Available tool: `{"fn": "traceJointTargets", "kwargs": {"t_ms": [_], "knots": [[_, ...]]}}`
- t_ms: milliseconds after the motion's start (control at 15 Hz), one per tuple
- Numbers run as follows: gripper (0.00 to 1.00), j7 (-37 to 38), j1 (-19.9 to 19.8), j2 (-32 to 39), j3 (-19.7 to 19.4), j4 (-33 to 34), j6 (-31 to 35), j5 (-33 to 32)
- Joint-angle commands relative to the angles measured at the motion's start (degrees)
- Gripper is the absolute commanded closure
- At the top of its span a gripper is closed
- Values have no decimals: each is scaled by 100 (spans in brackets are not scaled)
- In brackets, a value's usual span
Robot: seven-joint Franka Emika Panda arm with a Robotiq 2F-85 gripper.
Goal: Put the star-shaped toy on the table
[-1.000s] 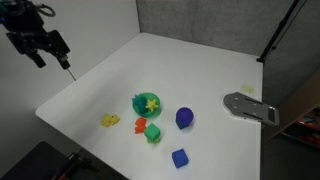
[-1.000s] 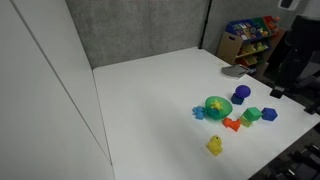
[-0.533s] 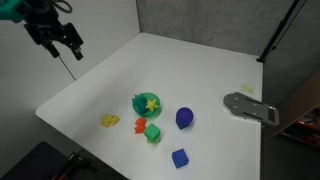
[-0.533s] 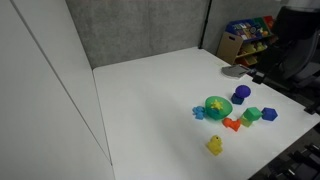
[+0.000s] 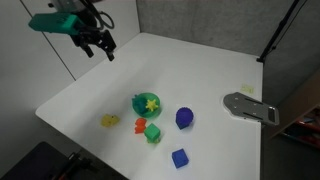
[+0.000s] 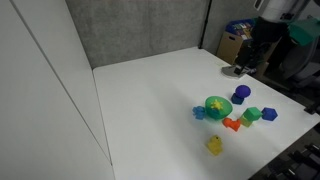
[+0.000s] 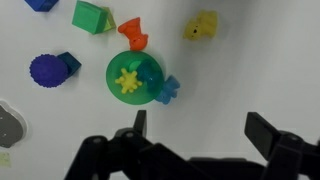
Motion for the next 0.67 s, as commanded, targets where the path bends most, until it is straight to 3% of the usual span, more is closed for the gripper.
{"fn": "traceJointTargets", "kwargs": {"t_ms": [0,267,600], "knots": [[0,266,-114,597,-153,251,513,-262],[0,235,-176,1216,-384,322,1119,-55],[0,153,-247,2027,-622,642,1250,144]]}}
